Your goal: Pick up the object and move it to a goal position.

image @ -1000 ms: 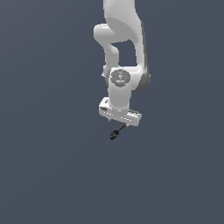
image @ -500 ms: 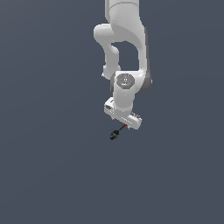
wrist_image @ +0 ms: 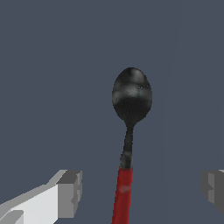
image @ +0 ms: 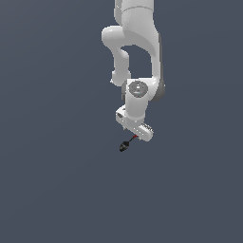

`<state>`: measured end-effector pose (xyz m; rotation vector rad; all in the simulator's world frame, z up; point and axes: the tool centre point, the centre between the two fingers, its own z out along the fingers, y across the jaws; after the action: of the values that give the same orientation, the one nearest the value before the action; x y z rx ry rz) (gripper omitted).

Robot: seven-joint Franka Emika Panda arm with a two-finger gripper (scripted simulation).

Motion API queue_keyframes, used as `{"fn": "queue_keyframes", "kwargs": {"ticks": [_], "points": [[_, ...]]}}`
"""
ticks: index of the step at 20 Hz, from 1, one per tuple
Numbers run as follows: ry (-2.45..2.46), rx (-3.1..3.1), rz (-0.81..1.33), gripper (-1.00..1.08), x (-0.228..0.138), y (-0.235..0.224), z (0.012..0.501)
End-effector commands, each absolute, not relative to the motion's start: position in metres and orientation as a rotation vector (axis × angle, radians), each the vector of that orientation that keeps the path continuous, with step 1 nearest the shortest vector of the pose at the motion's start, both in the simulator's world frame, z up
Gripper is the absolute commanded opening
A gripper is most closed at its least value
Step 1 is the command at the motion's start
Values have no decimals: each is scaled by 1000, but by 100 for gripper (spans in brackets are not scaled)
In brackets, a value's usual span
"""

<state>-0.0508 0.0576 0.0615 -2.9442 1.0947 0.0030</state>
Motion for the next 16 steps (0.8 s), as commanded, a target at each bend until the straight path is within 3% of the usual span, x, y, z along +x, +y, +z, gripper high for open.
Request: {"fn": "queue_keyframes", "kwargs": {"ticks": [1,16], "points": [[1111,-2939,0,100,-51,58,61],[1111,-2938,1,100,-52,58,17]]}}
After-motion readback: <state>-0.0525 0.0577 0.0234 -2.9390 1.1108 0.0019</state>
